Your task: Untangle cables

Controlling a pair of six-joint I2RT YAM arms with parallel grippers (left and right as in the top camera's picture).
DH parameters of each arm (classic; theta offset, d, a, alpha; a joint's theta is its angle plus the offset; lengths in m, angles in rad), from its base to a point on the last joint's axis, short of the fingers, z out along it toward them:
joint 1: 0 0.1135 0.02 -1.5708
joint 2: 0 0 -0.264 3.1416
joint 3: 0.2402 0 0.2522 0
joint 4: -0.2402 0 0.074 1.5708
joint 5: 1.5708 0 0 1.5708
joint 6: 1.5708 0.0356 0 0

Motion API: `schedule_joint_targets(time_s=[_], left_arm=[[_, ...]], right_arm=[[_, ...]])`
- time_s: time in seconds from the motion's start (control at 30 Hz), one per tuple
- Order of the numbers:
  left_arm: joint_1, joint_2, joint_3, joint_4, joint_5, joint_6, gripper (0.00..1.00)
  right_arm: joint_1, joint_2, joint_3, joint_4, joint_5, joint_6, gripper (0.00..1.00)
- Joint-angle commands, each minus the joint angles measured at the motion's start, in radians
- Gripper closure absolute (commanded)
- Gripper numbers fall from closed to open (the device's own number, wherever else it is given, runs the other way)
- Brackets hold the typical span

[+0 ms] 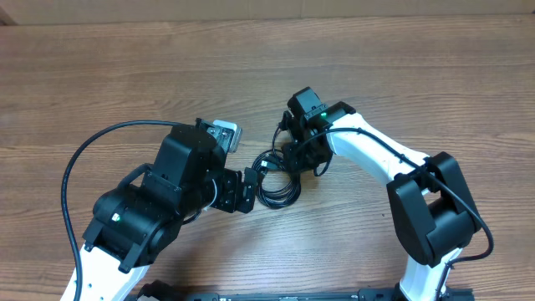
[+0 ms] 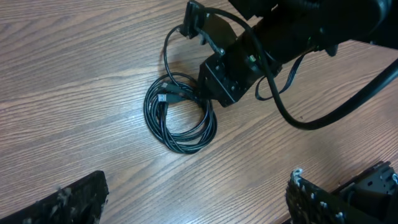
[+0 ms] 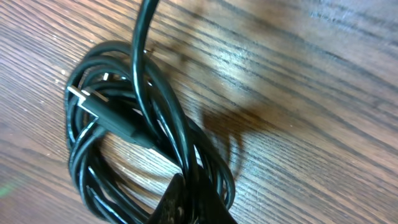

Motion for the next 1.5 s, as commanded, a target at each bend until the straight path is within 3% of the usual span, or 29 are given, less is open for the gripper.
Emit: schedule_joint_targets(time_s=[0.0,1.1,1.4,1.47], left_arm=[[-0.002,-0.001,0.028,0.003,-0.005,-0.005,0.08],[-0.002,0.001,0.028,0.004,-0.078,-0.002,0.07],[-0.002,0.002,0.028,-0.009,-0.078,-0.058,0.06],[-0.002,0.002,0.028,-0.008,-0.079,-0.057,0.06]], right_arm=[[0.001,-0.047,0.077,-0.010,0.003,-0.001,0.96],[0.001,-0.143,0.889,-0.467,0.055,0.003,0.96],[0.001,-0.144,0.983,-0.534,0.095,0.003,0.96],[0.001,-0.144,0.982,-0.566,0.108,0.003,0.89]])
